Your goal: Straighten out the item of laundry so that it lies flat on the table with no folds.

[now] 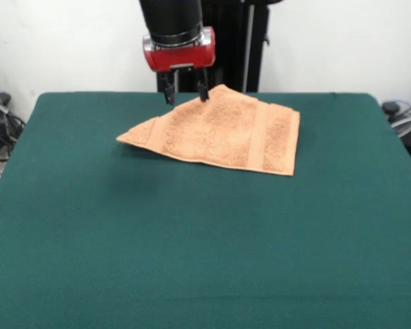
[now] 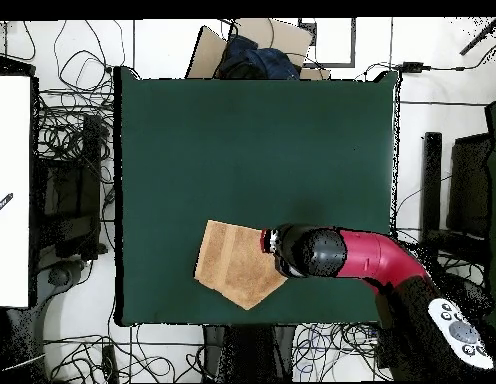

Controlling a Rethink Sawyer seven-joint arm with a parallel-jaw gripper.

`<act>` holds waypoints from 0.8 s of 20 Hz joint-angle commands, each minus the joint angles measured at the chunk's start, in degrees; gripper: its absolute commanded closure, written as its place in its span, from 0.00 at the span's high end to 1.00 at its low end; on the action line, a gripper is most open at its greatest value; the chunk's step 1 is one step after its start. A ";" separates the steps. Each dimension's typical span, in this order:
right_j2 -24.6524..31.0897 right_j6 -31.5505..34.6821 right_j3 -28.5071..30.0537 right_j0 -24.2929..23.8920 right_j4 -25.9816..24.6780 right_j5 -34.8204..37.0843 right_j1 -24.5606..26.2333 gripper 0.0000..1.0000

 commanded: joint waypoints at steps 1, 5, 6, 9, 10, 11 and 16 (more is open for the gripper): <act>3.28 -8.48 -5.17 0.04 -4.67 5.21 3.85 1.00; 2.36 -7.90 -5.95 0.34 -5.72 4.60 4.81 1.00; 2.23 -7.69 -5.89 0.30 -5.88 4.33 4.99 1.00; 1.76 -6.92 -5.98 0.16 -6.66 3.12 6.18 1.00; 1.56 -6.64 -6.15 0.15 -6.87 3.13 6.43 1.00; 1.40 -6.24 -6.21 0.19 -7.11 2.86 6.64 1.00; 0.75 -4.00 -5.50 0.57 -8.45 0.15 7.89 1.00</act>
